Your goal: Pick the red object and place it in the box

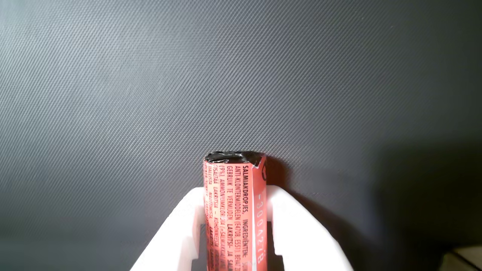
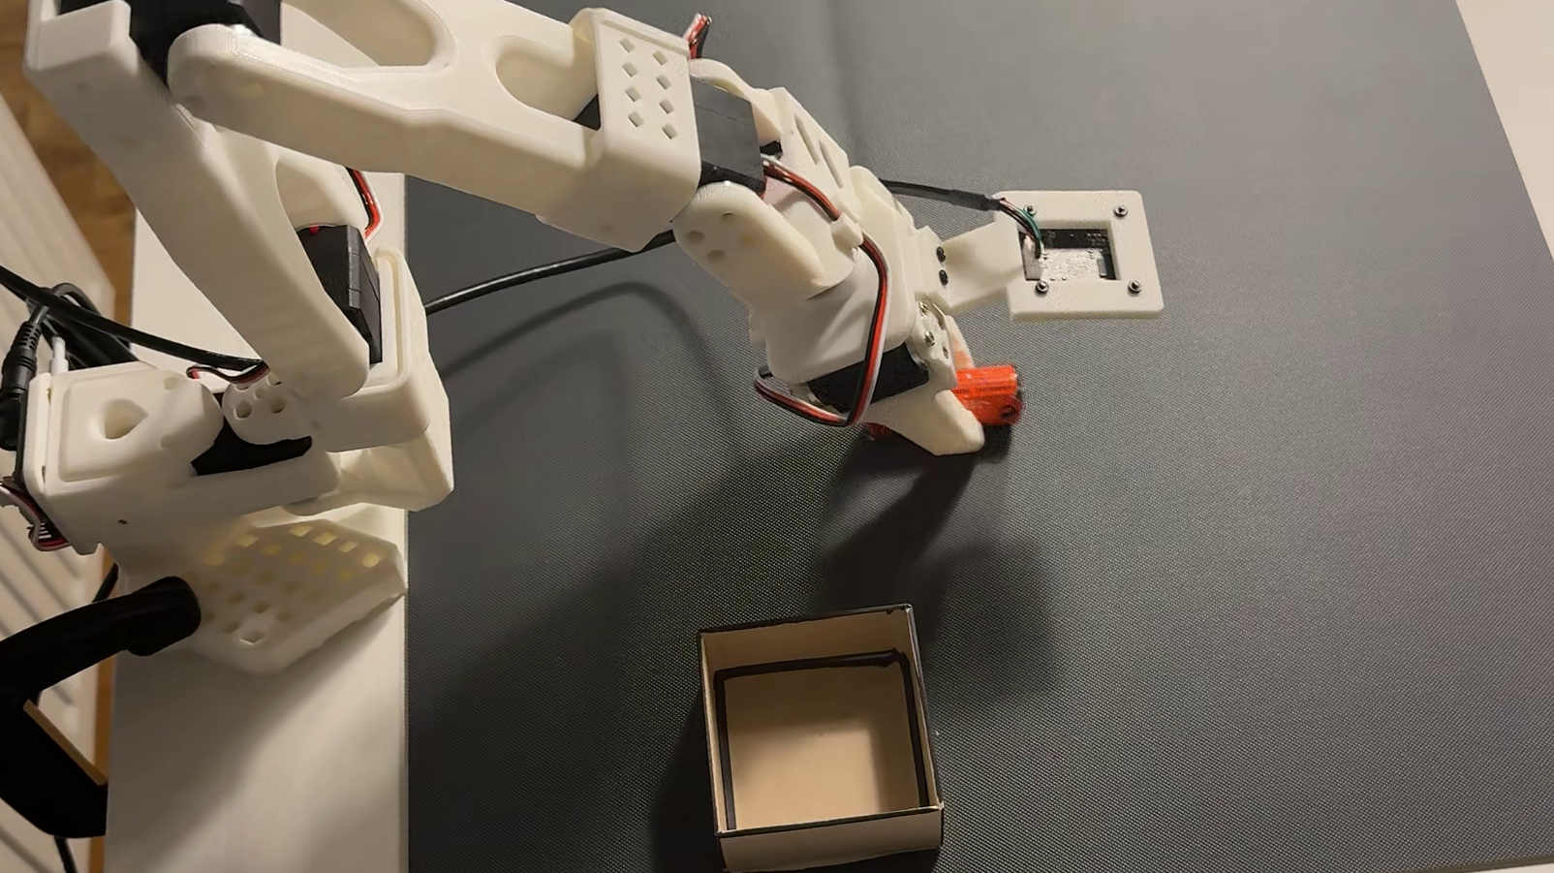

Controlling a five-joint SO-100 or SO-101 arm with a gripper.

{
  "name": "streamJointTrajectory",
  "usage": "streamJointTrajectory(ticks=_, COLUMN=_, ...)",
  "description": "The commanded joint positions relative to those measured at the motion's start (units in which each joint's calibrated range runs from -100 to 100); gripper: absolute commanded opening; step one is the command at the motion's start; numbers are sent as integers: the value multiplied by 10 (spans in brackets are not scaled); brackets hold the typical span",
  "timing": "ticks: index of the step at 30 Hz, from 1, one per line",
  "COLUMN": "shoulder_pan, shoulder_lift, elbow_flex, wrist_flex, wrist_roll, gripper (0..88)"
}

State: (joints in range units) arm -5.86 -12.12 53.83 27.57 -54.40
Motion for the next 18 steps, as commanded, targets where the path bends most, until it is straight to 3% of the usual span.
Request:
streamJointTrajectory(ticks=1, shoulder_pan=4, shoulder_lift=-80, elbow_flex=-82, wrist_flex=91, wrist_roll=12, gripper=8)
streamJointTrajectory(ticks=8, shoulder_pan=23, shoulder_lift=-176, elbow_flex=-201, wrist_flex=256, wrist_roll=40, gripper=8)
streamJointTrajectory(ticks=18, shoulder_pan=162, shoulder_lift=-334, elbow_flex=-158, wrist_flex=320, wrist_roll=125, gripper=7)
